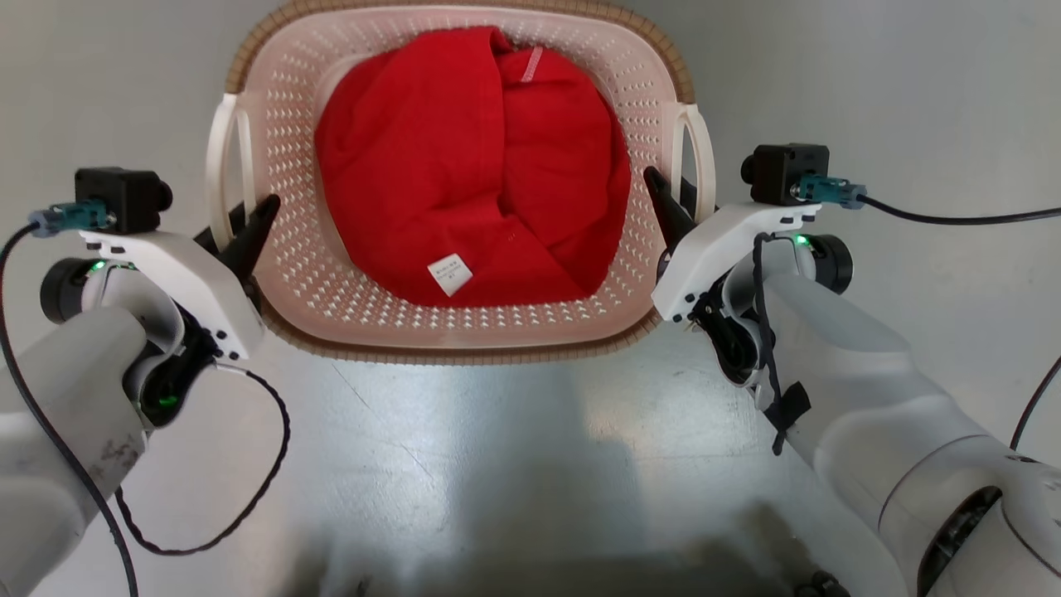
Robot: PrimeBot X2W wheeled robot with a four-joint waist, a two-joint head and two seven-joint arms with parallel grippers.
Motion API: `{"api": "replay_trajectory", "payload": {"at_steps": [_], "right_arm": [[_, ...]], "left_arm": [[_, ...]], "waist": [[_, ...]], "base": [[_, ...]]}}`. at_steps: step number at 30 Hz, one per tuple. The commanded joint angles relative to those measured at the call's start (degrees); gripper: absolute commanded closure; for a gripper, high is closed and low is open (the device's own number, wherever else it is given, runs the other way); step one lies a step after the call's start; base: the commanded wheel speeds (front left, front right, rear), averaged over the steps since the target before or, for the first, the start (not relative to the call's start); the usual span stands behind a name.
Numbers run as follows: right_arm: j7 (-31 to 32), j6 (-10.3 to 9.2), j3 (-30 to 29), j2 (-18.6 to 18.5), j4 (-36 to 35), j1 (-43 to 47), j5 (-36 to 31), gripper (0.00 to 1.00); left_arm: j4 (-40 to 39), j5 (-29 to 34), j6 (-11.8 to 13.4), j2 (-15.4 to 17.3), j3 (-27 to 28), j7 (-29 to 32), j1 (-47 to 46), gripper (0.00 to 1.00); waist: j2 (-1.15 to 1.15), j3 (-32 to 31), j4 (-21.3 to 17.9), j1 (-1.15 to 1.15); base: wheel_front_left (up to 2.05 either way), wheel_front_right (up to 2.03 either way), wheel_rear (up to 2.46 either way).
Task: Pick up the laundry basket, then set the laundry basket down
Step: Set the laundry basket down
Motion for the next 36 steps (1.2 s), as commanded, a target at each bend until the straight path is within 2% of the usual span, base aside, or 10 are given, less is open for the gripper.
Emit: {"api": "replay_trajectory", "payload": {"at_steps": [1, 18, 36], "right_arm": [[-0.54, 0.88, -0.44, -1.05, -0.30, 1.05, -1.55, 1.00], [-0.54, 0.88, -14.27, -1.05, -3.26, 1.32, -14.61, 1.00], [-0.54, 0.88, -21.29, -1.05, -3.38, 1.97, -21.59, 1.00]], "left_arm": [[-0.25, 1.00, -0.70, 4.02, 1.18, -0.53, -1.10, 1.00], [-1.75, 4.38, -0.70, 4.36, 4.98, -0.83, -3.80, 1.00], [-3.18, 5.20, -0.70, 3.69, 6.66, -0.84, -4.81, 1.00]], "waist": [[0.00, 1.23, -0.04, 0.00], [0.00, 6.10, 0.11, 0.00], [0.00, 8.91, 0.86, 0.00]], "base": [[0.00, 0.00, 0.00], [0.00, 0.00, 0.00], [0.00, 0.00, 0.00]]}}
